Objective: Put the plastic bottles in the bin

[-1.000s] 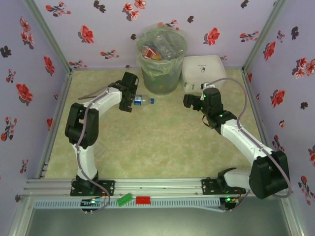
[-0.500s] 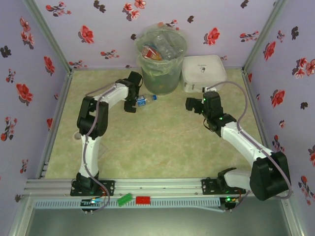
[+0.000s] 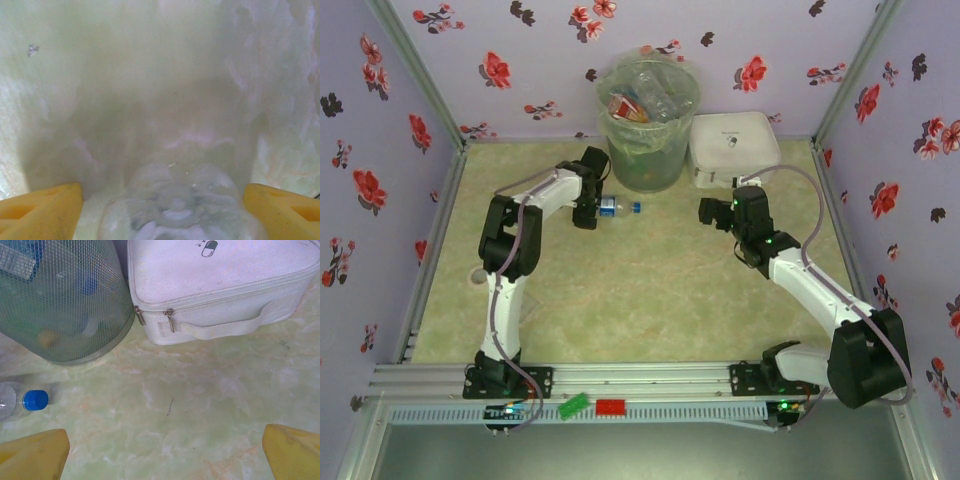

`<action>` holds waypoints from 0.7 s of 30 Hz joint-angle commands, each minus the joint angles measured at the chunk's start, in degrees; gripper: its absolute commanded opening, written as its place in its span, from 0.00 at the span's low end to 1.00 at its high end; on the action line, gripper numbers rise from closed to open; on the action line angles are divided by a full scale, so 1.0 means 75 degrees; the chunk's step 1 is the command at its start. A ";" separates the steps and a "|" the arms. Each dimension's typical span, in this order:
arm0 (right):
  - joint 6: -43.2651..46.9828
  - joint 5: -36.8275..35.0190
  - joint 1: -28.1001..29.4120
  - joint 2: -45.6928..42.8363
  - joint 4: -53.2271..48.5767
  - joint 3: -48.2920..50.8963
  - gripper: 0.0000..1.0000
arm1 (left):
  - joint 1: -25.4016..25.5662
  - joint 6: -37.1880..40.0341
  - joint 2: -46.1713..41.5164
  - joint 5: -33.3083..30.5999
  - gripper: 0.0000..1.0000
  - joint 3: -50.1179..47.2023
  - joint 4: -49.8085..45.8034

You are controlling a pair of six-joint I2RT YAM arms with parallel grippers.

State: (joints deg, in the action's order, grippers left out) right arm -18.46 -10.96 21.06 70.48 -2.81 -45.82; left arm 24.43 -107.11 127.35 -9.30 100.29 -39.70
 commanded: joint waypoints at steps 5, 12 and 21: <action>-0.0070 -0.0299 0.0033 -0.0168 -0.0063 0.0004 1.00 | -0.0057 -0.0069 0.0139 -0.0078 0.61 -0.0199 0.0088; -0.0127 -0.0233 0.0035 -0.0093 -0.0028 0.0004 1.00 | -0.0068 0.0751 -0.0859 -0.0965 0.59 -0.0902 0.0341; -0.0309 -0.0055 0.0028 0.0155 0.0201 0.0010 1.00 | -0.0119 0.3264 -0.3691 -0.2909 0.59 -0.2911 0.1791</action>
State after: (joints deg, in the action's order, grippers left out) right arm -19.29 -11.62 21.06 70.78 -2.74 -45.82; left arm 24.08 -92.88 105.95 -22.87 80.29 -31.05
